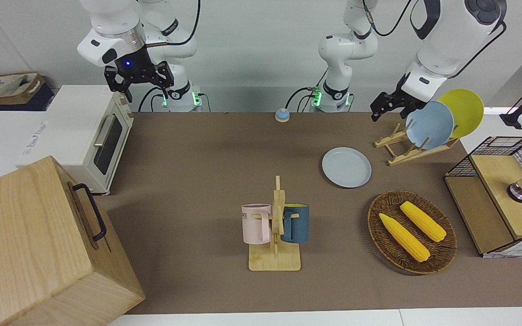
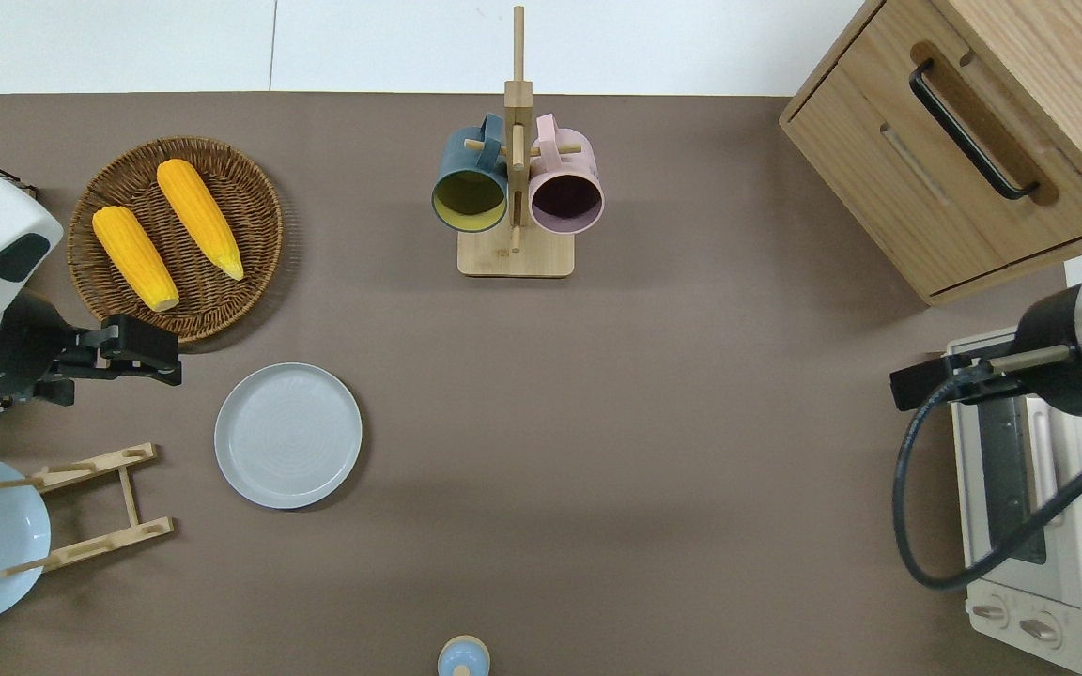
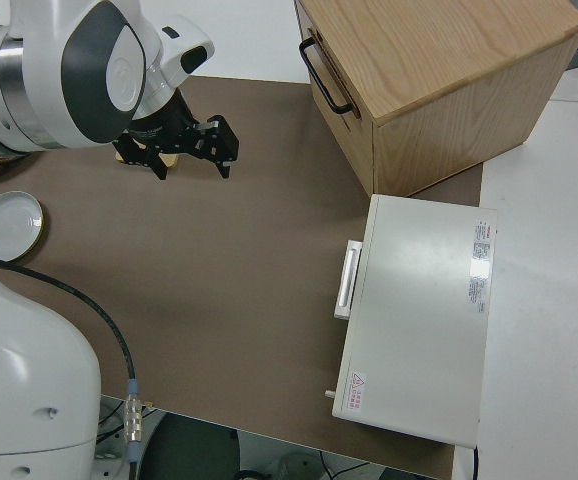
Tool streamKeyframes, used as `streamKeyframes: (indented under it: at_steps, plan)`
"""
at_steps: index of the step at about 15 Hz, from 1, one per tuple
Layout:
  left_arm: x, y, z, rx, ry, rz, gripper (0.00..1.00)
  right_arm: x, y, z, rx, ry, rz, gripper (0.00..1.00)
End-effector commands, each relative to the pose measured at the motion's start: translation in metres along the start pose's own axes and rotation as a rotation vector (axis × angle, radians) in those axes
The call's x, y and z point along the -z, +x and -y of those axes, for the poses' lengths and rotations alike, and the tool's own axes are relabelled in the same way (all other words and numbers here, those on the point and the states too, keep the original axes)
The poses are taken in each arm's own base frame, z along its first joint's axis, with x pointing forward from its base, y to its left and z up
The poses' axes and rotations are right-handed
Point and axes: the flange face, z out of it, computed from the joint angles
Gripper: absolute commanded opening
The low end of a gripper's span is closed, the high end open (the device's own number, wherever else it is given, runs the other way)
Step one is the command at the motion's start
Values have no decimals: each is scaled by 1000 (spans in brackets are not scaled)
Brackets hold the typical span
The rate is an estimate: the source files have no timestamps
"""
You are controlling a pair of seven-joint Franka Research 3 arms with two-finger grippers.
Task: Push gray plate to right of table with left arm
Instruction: 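Move the left gripper down toward the gray plate's near edge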
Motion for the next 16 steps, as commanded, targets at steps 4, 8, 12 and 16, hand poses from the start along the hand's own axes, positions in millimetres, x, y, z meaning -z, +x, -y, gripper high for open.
streamKeyframes:
  at_steps: [4,8,12,16]
  plan:
    - [3,0,1,-11,64,-10,1000,4,-3,-2,-17,6,2,983]
    - [3,0,5,-2,64,-12,1000,4,-3,-1,-16,5,2,983]
    - [0,0,2,-6,70,-10,1000,4,-3,-1,-16,5,2,983]
    - [-35,5,6,-2,73,-3,1000,4,-3,-2,-17,4,2,983]
